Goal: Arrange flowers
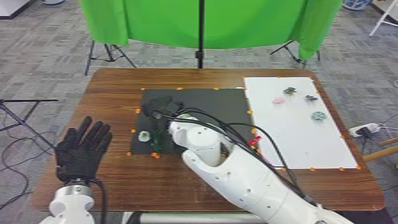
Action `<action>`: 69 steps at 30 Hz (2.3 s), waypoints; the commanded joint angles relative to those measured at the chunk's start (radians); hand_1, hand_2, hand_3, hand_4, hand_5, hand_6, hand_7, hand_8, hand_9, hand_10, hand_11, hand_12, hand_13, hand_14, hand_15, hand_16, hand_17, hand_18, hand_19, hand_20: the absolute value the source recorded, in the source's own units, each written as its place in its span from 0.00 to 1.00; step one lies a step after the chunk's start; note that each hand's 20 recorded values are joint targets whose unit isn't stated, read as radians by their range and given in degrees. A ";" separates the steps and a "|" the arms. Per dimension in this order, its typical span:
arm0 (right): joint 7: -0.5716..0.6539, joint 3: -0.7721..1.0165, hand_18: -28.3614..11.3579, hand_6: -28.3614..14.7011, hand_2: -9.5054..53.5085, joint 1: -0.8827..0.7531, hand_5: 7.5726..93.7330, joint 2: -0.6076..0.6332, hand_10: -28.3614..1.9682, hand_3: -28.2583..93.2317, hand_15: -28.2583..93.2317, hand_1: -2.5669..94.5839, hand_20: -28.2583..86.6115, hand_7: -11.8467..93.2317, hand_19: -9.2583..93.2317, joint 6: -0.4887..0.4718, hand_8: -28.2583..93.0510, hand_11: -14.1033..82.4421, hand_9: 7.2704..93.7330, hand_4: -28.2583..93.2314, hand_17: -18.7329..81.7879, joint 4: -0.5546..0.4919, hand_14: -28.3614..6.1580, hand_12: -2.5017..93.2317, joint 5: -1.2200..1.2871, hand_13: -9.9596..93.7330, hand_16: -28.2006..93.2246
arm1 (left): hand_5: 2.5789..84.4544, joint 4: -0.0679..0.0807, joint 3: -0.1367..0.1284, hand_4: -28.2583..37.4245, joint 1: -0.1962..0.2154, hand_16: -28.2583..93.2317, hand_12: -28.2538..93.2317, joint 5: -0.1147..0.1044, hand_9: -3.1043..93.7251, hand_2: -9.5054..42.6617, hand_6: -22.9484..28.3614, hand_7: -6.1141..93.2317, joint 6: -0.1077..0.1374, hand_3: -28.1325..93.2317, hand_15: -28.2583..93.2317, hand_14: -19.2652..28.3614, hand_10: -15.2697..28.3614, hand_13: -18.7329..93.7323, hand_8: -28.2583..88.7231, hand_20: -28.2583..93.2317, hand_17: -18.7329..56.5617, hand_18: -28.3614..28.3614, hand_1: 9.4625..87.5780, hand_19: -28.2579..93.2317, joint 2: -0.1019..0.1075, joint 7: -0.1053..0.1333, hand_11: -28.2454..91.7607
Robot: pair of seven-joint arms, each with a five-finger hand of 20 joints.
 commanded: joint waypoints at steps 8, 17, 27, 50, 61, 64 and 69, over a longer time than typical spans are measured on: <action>0.298 0.372 0.10 0.59 0.00 -0.108 0.49 0.217 0.40 0.91 0.62 0.55 0.56 0.22 0.91 -0.066 0.13 0.24 0.51 0.00 0.48 -0.328 0.45 0.17 0.249 0.66 0.44 | 0.48 -0.009 -0.031 0.00 0.046 0.18 0.33 -0.001 0.47 0.47 0.62 0.17 0.006 0.89 0.56 0.76 0.73 0.45 0.15 0.34 0.17 0.75 0.22 0.52 -0.054 -0.033 0.44; 0.480 0.656 0.07 0.51 0.00 -0.348 0.42 0.492 0.31 0.92 0.62 0.50 0.56 0.19 0.95 -0.044 0.15 0.22 0.40 0.00 0.48 -0.417 0.34 0.17 0.282 0.54 0.35 | 0.49 -0.022 -0.051 0.00 0.073 0.18 0.33 -0.002 0.47 0.47 0.62 0.17 0.008 0.89 0.56 0.76 0.73 0.45 0.15 0.34 0.17 0.75 0.23 0.52 -0.054 -0.024 0.44; 0.478 0.749 0.07 0.49 0.00 -0.460 0.38 0.550 0.28 0.91 0.61 0.46 0.57 0.19 0.96 -0.097 0.15 0.22 0.35 0.00 0.46 -0.335 0.33 0.16 0.284 0.49 0.33 | 0.49 -0.035 -0.056 0.00 0.096 0.18 0.33 -0.042 0.47 0.47 0.62 0.17 0.031 0.89 0.57 0.76 0.73 0.45 0.15 0.34 0.17 0.75 0.23 0.52 -0.054 -0.013 0.44; 0.391 0.695 0.16 0.64 0.00 -0.468 0.67 0.529 0.57 0.81 0.65 0.67 0.67 0.60 1.00 0.036 0.21 0.33 0.81 0.00 0.57 -0.305 0.63 0.45 0.223 0.75 0.54 | 0.49 -0.040 -0.055 0.00 0.104 0.18 0.33 -0.032 0.47 0.48 0.63 0.17 0.032 0.89 0.57 0.76 0.73 0.46 0.15 0.34 0.17 0.75 0.22 0.53 -0.064 -0.022 0.44; 0.157 0.427 0.16 0.60 0.00 -0.227 0.64 0.386 0.52 0.82 0.66 0.63 0.67 0.58 1.00 -0.006 0.22 0.32 0.77 0.00 0.56 -0.425 0.60 0.45 0.222 0.72 0.53 | 0.48 -0.040 -0.053 0.00 0.103 0.18 0.33 -0.028 0.47 0.47 0.62 0.18 0.039 0.89 0.57 0.76 0.73 0.45 0.15 0.34 0.16 0.75 0.22 0.53 -0.068 -0.031 0.44; 0.101 0.358 0.16 0.60 0.00 -0.162 0.63 0.298 0.52 0.82 0.67 0.62 0.67 0.58 1.00 -0.055 0.22 0.32 0.77 0.00 0.56 -0.385 0.60 0.45 0.302 0.71 0.53 | 0.48 -0.039 -0.049 0.00 0.101 0.18 0.33 -0.032 0.46 0.47 0.62 0.18 0.040 0.89 0.57 0.76 0.73 0.45 0.15 0.34 0.17 0.75 0.22 0.53 -0.067 -0.030 0.44; 0.018 0.241 0.16 0.60 0.00 -0.086 0.62 0.197 0.51 0.81 0.68 0.62 0.67 0.58 1.00 -0.079 0.22 0.34 0.75 0.00 0.55 -0.278 0.59 0.44 0.229 0.71 0.52 | 0.48 -0.031 -0.041 0.00 0.081 0.18 0.33 -0.027 0.46 0.47 0.62 0.18 0.038 0.89 0.57 0.76 0.73 0.45 0.15 0.34 0.17 0.75 0.22 0.53 -0.061 -0.040 0.44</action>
